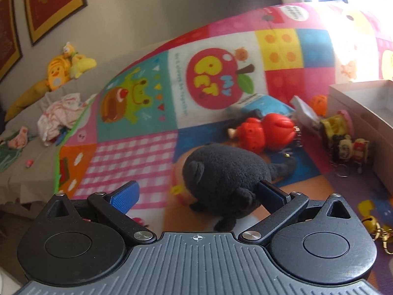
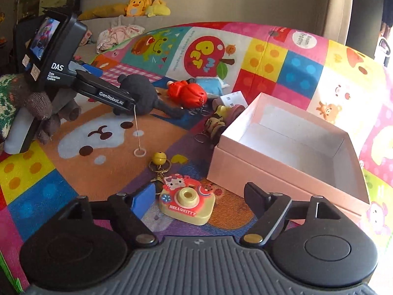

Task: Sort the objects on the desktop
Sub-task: 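Reach the right tool into the toy pile and grasp the boy figure keychain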

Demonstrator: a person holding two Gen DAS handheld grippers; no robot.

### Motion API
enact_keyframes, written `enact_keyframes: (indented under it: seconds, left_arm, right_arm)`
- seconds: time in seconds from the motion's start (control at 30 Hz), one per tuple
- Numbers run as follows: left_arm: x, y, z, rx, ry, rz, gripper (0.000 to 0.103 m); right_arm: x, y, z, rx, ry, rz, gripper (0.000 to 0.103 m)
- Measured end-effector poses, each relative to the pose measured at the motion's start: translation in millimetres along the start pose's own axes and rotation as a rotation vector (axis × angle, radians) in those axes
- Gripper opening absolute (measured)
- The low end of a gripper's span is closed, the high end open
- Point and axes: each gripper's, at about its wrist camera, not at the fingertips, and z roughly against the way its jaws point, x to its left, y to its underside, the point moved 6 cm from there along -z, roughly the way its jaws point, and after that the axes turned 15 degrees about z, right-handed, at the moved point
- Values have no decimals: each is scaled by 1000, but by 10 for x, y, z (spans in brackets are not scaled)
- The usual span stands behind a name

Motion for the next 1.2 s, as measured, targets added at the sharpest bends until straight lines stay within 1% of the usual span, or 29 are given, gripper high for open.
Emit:
enact_keyframes:
  seconds: [0.1, 0.17, 0.2, 0.27, 0.3, 0.33, 0.37, 0.4, 0.47, 0.5, 0.57, 0.63, 0.8, 0.87, 0.93, 0.97, 1.0, 1.03, 1.07, 1.1, 1.13, 1.2]
  left_arm:
    - [236, -38, -33, 10, -47, 60, 103]
    - [284, -61, 7, 0, -44, 83, 103]
    - [269, -75, 50, -11, -22, 88, 103]
    - [135, -99, 176, -33, 61, 73, 103]
    - [25, -102, 230, -42, 103, 50, 103]
    - [-58, -102, 269, -49, 129, 28, 103]
    - [-172, -99, 295, -56, 146, 7, 103]
    - [-245, -95, 305, -56, 152, 3, 103]
    - [-328, -77, 307, -41, 164, 42, 103]
    - [-342, -61, 306, -31, 171, 71, 103]
    - [-325, -15, 320, -19, 181, 126, 103]
    - [-238, 23, 344, -15, 179, 176, 103]
    - [157, 67, 394, -22, 184, 359, 103]
    - [301, 88, 402, -21, 209, 436, 103]
    - [406, 110, 414, -19, 229, 485, 103]
    - [454, 121, 431, -25, 234, 502, 103]
    - [497, 127, 450, -33, 236, 515, 103]
    - [548, 129, 477, -43, 237, 530, 103]
    - [589, 125, 500, -51, 240, 542, 103]
    - [623, 120, 523, -56, 244, 553, 103]
    - [650, 114, 539, -59, 249, 559, 103]
    - [683, 105, 563, -62, 254, 566, 103]
  right_arm:
    - [26, 24, -154, 33, -22, -34, 81]
    - [37, 54, -210, 49, -33, -54, 81]
    - [37, 63, -215, 51, -32, -55, 81]
    - [22, 83, -186, 48, -15, -46, 81]
    - [10, 76, -143, 35, -1, -35, 80]
    - [1, 52, -77, 11, 20, -13, 79]
    - [-2, 8, 2, -19, 51, 20, 72]
    - [-8, -50, 62, -43, 95, 56, 59]
    - [-5, -205, 114, -63, 205, 156, 45]
    - [20, -282, 101, -67, 245, 216, 40]
    - [70, -453, -1, -55, 288, 318, 37]
    - [137, -605, -186, -21, 296, 395, 37]
    - [257, -872, -764, 118, 331, 549, 37]
    - [252, -890, -1007, 214, 317, 581, 37]
    - [214, -865, -1202, 314, 282, 560, 37]
    - [195, -845, -1276, 345, 278, 558, 37]
    - [184, -840, -1321, 353, 290, 572, 35]
    - [171, -823, -1367, 359, 298, 592, 31]
    - [144, -820, -1381, 367, 295, 585, 28]
    - [103, -839, -1366, 373, 273, 541, 26]
    - [38, -876, -1321, 378, 231, 462, 26]
    - [-73, -964, -1175, 366, 86, 273, 26]
